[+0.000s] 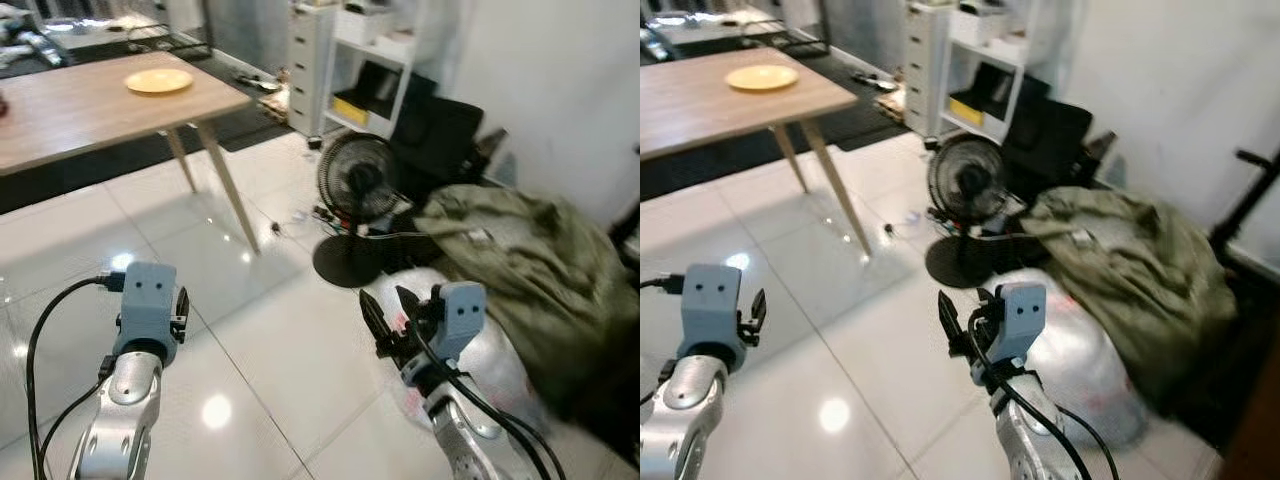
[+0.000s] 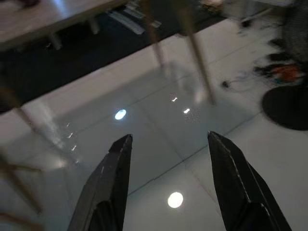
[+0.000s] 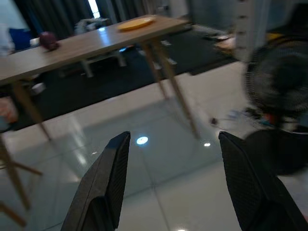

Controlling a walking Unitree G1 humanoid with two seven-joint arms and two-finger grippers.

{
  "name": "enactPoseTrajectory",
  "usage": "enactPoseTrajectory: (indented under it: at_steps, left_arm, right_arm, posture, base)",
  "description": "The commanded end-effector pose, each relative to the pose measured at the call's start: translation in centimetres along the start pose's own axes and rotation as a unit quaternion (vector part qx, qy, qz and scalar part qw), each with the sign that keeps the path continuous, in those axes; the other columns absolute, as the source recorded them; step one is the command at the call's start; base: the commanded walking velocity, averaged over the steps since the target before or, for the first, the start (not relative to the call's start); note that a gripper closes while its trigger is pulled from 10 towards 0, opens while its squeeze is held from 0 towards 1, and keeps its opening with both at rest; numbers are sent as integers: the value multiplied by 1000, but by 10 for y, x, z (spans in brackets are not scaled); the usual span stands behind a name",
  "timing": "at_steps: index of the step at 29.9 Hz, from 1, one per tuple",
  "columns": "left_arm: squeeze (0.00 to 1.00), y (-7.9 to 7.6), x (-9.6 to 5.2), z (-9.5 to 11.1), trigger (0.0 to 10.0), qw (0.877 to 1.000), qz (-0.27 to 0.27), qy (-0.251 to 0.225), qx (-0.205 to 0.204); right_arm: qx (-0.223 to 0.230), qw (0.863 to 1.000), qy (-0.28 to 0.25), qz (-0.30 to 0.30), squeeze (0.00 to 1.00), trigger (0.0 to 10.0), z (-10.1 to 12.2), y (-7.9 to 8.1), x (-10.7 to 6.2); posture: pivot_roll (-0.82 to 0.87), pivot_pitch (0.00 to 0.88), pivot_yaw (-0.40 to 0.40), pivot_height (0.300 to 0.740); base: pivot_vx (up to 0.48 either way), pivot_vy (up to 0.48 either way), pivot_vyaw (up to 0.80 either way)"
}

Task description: Setting the table

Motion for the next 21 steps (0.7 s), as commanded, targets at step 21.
enactPoseTrajectory:
  at_steps: [21]
  left_arm:
    - [0, -37, 11, 38, 10000, 984, -152, -95, 20]
  right_arm:
    - [-29, 987, -32, -154, 0, 10000, 19, -56, 4]
  posture:
    - [168, 85, 43, 740]
  base:
    - [480, 0, 364]
Point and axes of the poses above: a point about 5 cm out from each wrist's last joint towards the gripper, its own x axis pointing out of the wrist towards the gripper, its own z axis along the axis of the wrist's last joint, y = z × x, the point moved 2 cm from there along x, pointing out of the wrist towards the gripper, and after that the axes turned 9 degrees about x, right-handed, at the moved point
